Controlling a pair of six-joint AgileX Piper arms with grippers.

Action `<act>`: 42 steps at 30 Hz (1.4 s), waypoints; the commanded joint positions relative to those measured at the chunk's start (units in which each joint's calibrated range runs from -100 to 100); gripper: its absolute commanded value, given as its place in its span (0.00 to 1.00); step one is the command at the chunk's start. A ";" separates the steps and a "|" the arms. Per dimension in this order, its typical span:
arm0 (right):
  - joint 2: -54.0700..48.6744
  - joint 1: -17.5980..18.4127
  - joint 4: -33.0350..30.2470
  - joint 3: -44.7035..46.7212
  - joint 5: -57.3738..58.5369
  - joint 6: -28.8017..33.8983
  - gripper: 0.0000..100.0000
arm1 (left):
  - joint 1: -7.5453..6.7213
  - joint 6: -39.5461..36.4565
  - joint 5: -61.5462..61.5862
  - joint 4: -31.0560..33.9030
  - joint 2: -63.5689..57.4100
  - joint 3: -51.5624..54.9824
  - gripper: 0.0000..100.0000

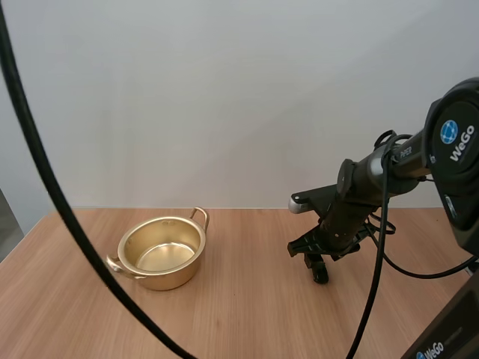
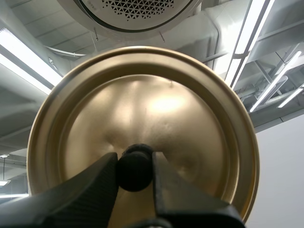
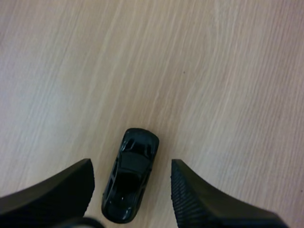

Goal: Open the pot, put the car inside, and close it

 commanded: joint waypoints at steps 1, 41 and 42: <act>-0.04 0.00 0.12 -0.05 0.04 0.04 0.79 | 0.06 -0.05 0.06 0.05 0.07 0.00 0.00; -16.82 11.67 30.02 -17.05 7.82 -27.53 0.00 | 0.06 -0.06 5.44 -0.18 -0.07 0.00 0.00; -15.91 13.50 30.02 -18.28 7.55 -27.53 0.00 | 0.06 0.15 5.44 -0.18 -0.07 0.00 0.00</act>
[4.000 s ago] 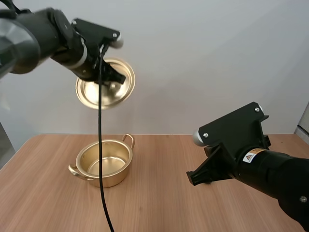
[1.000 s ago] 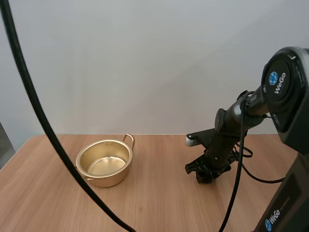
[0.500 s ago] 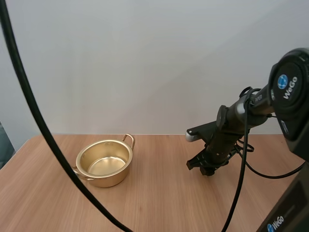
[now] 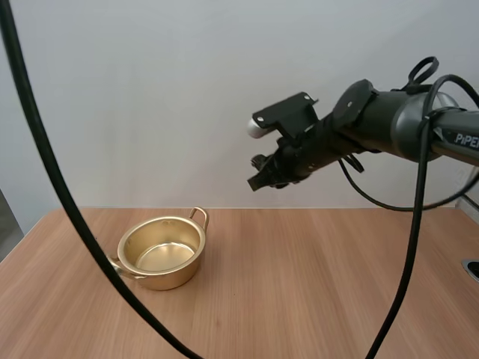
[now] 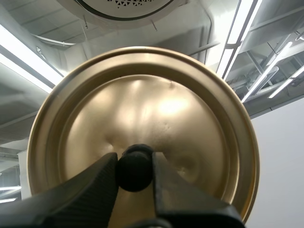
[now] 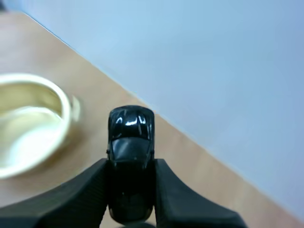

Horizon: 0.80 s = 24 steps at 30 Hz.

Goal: Open the pot, put the car inside, and close it

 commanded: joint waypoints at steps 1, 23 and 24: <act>2.97 6.82 3.48 -3.43 -0.28 -1.29 0.00 | 0.06 0.50 -0.10 -0.04 -0.07 0.00 0.00; 36.55 18.56 -3.20 -13.14 -7.56 -1.38 0.00 | 0.06 1.64 4.49 3.11 0.50 0.00 0.00; 37.35 18.56 -3.48 -13.14 -7.56 -1.38 0.00 | 0.06 1.64 4.49 3.24 0.63 0.00 0.00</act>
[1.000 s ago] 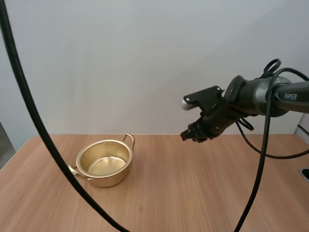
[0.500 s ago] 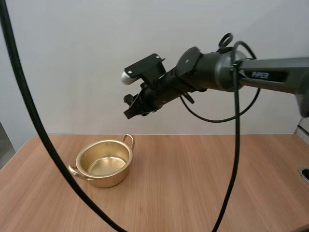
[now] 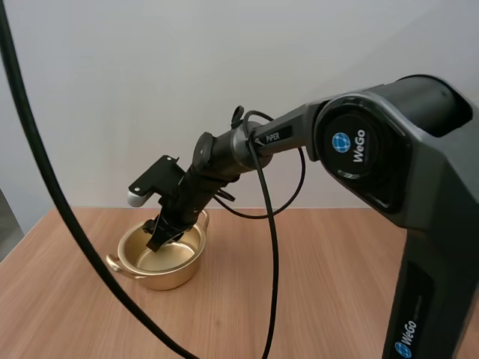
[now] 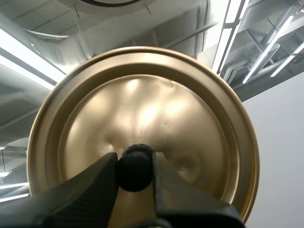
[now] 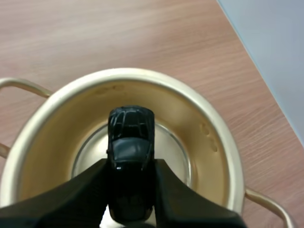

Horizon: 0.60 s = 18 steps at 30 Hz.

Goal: Open the pot, put the car inside, and close it

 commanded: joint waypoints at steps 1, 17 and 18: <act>2.19 -0.04 -0.70 -0.03 0.04 -0.04 0.00 | 0.06 -0.03 -0.03 0.10 0.16 0.00 0.00; 6.66 -0.04 -1.27 -0.03 -0.66 -0.04 0.16 | 0.06 -0.03 0.14 0.86 0.26 0.00 0.00; 6.66 -0.04 -1.08 -0.03 -0.66 -0.04 0.34 | 0.06 -0.03 0.14 0.86 0.26 0.00 0.00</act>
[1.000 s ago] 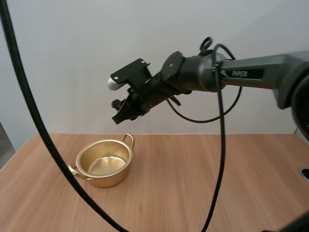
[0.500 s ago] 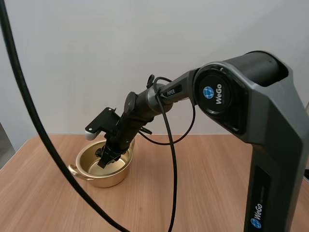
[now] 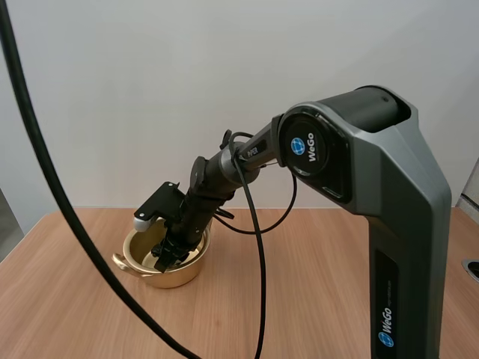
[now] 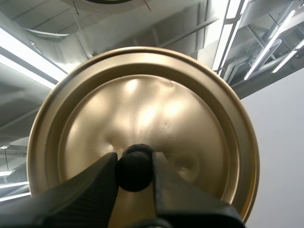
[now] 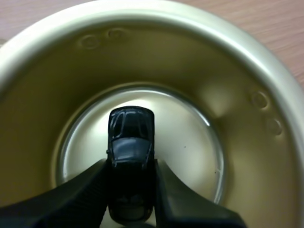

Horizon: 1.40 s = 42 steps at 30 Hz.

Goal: Open the pot, put the car inside, and close it

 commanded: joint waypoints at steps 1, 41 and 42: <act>0.06 -0.04 0.72 -0.03 0.00 -0.02 0.56 | 0.06 -0.03 -0.02 0.06 0.00 0.00 0.00; -58.85 -23.66 -16.41 -0.03 2.76 21.29 0.00 | 0.06 -7.63 10.76 5.98 5.04 55.90 0.00; -60.01 -23.75 -16.41 -0.03 1.83 21.29 0.00 | 0.06 -7.63 8.45 5.98 5.54 58.26 0.00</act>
